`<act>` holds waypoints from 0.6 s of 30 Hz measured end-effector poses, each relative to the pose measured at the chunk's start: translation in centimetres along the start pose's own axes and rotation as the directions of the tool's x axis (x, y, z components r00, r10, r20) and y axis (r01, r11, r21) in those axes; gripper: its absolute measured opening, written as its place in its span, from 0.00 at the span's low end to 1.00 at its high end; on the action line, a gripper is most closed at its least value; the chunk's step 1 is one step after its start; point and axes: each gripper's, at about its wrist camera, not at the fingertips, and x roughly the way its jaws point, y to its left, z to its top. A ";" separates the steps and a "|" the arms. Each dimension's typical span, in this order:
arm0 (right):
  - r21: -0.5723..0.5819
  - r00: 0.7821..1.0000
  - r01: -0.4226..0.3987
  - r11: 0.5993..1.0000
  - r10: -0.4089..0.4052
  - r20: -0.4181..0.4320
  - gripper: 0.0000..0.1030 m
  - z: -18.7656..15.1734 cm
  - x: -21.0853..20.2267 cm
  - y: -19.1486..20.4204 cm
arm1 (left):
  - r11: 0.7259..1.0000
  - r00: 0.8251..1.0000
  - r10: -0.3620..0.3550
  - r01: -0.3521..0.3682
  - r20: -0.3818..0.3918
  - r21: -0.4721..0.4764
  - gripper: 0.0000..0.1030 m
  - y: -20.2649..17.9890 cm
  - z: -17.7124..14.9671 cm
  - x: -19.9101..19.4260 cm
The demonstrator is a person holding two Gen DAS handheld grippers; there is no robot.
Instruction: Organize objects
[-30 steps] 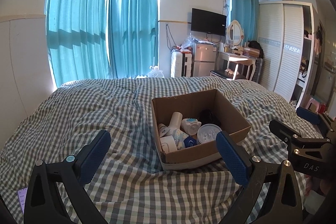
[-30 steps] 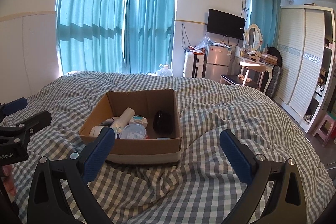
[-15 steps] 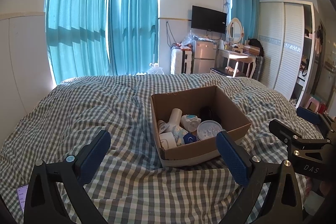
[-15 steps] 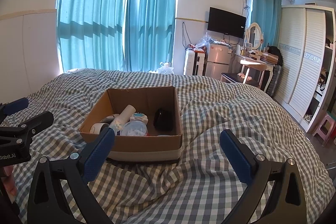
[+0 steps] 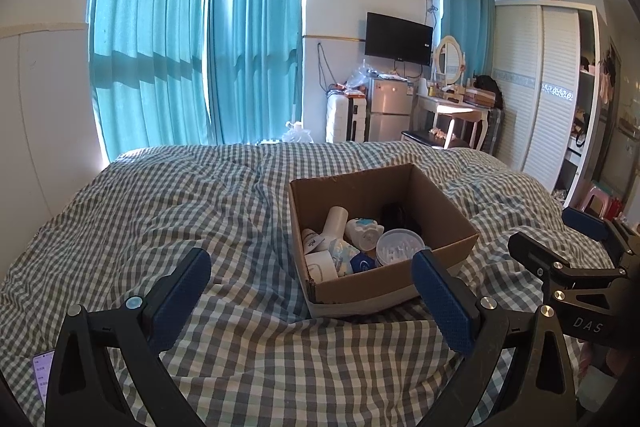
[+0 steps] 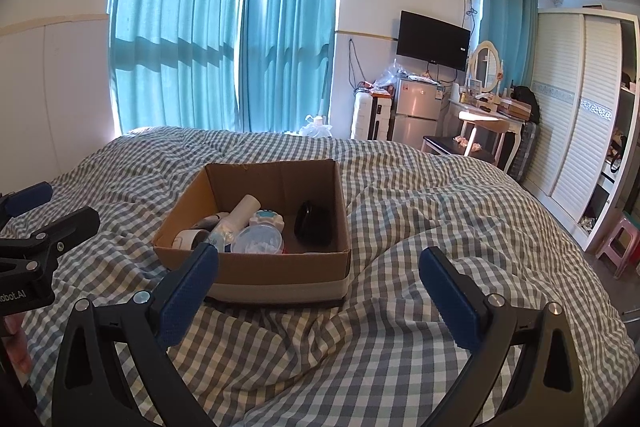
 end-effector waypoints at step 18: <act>0.007 1.000 -0.002 1.000 0.002 -0.008 0.98 -0.3 0.2 0.0 | 1.000 1.000 0.003 -0.003 -0.011 0.002 1.00 0.2 -0.2 0.2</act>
